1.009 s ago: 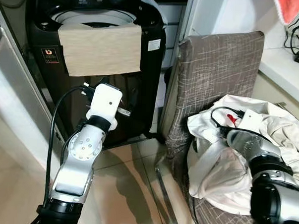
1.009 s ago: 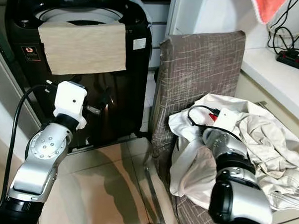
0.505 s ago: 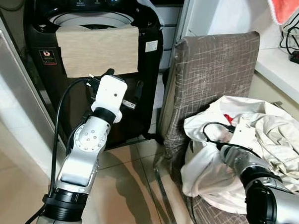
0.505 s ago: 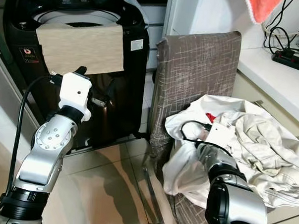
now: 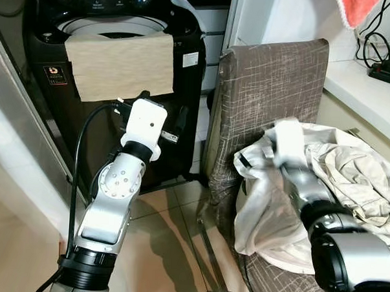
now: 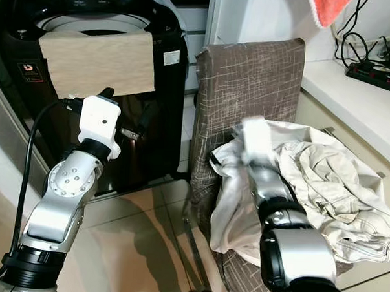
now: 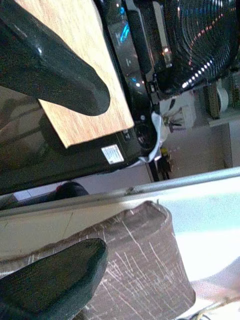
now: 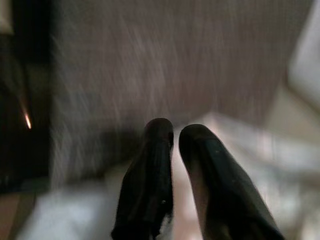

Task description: Clothes washing

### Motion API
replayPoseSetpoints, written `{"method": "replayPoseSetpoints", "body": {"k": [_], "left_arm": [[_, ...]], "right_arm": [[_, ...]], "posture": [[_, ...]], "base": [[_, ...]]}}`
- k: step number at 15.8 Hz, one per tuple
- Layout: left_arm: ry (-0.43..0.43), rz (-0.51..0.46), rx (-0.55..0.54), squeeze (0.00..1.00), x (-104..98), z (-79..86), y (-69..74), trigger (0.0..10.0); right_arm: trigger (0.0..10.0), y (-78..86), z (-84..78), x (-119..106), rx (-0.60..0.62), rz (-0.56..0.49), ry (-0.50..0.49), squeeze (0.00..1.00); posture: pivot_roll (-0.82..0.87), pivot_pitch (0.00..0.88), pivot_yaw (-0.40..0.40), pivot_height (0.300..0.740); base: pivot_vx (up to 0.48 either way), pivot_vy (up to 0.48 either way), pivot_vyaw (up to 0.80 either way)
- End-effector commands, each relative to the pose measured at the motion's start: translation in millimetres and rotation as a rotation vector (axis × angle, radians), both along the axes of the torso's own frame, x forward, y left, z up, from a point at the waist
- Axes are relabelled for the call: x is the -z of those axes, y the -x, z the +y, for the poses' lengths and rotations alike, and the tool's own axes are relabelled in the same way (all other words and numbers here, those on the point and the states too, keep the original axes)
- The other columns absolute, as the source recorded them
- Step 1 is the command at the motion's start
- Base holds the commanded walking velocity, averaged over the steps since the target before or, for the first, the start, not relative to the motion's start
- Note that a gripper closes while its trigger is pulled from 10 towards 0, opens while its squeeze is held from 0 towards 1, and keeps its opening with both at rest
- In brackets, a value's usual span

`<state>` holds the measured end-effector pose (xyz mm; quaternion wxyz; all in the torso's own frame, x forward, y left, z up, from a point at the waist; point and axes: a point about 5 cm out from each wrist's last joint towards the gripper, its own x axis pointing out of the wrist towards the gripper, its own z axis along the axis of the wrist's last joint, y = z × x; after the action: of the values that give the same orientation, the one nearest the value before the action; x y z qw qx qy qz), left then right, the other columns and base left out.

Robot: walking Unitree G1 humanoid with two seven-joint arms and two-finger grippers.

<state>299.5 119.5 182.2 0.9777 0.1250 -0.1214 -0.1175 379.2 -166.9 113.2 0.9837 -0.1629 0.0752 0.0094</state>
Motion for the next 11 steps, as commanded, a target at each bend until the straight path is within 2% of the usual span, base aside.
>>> {"method": "replayPoseSetpoints", "body": {"k": [1,3,5,6,7,8,9,10,11], "left_arm": [[-0.007,-0.009,-0.005,0.00,0.0,-0.7,1.4,10.0],[-0.006,-0.008,-0.003,0.00,0.2,-1.3,1.3,10.0],[-0.006,-0.009,0.006,0.00,0.0,-3.4,-0.6,10.0],[-0.007,-0.009,0.007,0.00,0.0,-3.8,-1.3,10.0],[-0.013,-0.015,0.013,0.00,-0.6,-5.8,-2.3,10.0],[-0.015,-0.016,0.015,0.00,-0.6,-6.3,-2.5,10.0],[-0.012,-0.018,0.013,0.00,-0.8,-6.1,-2.7,10.0],[-0.008,-0.020,0.007,0.00,-1.2,-5.4,-2.4,10.0],[-0.007,-0.021,0.004,0.00,-1.6,-4.8,-1.8,10.0]], "right_arm": [[0.0,-3.4,4.5,-17.3,-0.052,-0.115,0.000,0.00],[0.0,-6.0,7.5,-29.9,-0.073,-0.181,-0.025,0.00],[0.0,-12.9,15.5,-78.2,-0.129,-0.409,-0.012,0.00],[0.0,-16.4,17.6,-98.1,-0.139,-0.469,0.000,0.00],[0.0,-22.8,8.6,-106.2,-0.101,-0.425,0.000,0.00],[0.0,-24.2,4.5,-103.3,-0.080,-0.389,-0.048,0.00],[10.0,-24.7,-2.4,-83.0,-0.020,-0.259,-0.205,0.00],[10.0,-17.4,-3.7,-45.1,0.042,-0.084,-0.344,0.00],[10.0,-10.7,-3.3,-23.4,0.079,0.004,-0.393,0.00]], "posture": [[0.06,0.025,-0.041,0.732],[0.05,0.020,-0.039,0.732],[0.04,0.011,-0.035,0.732],[0.04,0.008,-0.032,0.732],[0.04,0.000,-0.041,0.732],[0.04,0.000,-0.041,0.732],[0.04,0.000,-0.041,0.732],[0.04,0.000,-0.046,0.732],[0.04,0.005,-0.044,0.732]], "base": [[0.000,0.000,0.00],[0.000,0.000,0.00],[0.000,0.000,0.00],[0.000,0.000,0.00],[0.000,0.000,0.00],[0.000,0.000,0.00],[0.000,0.000,0.00],[0.000,0.000,0.00],[0.000,0.000,0.00]]}}
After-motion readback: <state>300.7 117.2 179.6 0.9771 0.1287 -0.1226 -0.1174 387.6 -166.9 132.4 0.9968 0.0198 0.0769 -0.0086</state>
